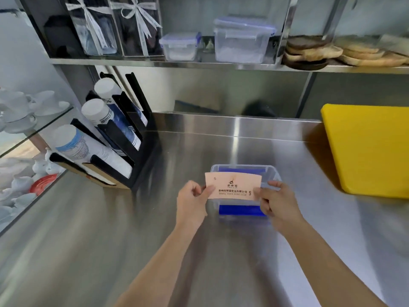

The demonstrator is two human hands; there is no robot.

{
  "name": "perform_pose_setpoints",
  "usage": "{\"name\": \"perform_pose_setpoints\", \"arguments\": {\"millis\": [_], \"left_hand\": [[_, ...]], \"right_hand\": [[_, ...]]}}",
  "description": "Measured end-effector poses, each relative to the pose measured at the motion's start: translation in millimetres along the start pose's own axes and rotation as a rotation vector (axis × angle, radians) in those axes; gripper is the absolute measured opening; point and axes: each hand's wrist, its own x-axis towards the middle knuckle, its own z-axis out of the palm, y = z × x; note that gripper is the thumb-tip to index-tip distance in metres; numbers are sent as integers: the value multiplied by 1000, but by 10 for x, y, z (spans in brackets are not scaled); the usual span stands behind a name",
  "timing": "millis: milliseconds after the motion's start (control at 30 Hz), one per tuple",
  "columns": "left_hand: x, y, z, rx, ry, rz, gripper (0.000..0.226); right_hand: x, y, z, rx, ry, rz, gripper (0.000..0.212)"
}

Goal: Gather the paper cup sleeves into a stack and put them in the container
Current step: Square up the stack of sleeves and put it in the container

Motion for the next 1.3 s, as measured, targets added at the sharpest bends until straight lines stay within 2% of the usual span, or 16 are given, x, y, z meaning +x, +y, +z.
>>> {"name": "perform_pose_setpoints", "arguments": {"millis": [100, 200, 267, 367, 467, 567, 633, 800, 867, 967, 1300], "left_hand": [[193, 140, 243, 93, -50, -33, 44], [362, 171, 443, 228, -114, -85, 44], [451, 150, 555, 307, -141, -120, 44], [541, 103, 686, 391, -180, -179, 40], [605, 90, 787, 460, -220, -264, 32], [676, 48, 875, 525, -245, -319, 7], [730, 0, 927, 587, -281, -361, 29], [795, -11, 1021, 727, -357, -402, 29], [790, -41, 1045, 765, -350, -373, 27], [777, -63, 1056, 762, -338, -339, 18], [775, 0, 1035, 746, -327, -344, 27]], "right_hand": [[270, -174, -77, -65, 34, 67, 35], [513, -269, -121, -139, 34, 116, 20], [658, -271, -138, -196, 47, 154, 25], [822, -247, -124, -261, 75, 203, 15], [979, -175, -116, -337, 104, 236, 17], [1095, -105, -103, -441, 113, 249, 25], [1161, -68, -80, -526, 127, 232, 28], [1238, 77, -25, -696, 146, 163, 18], [1252, 135, -23, -706, 169, 126, 21], [1267, 153, -16, -714, 173, 126, 24], [1258, 156, -12, -822, 179, 120, 11]]}}
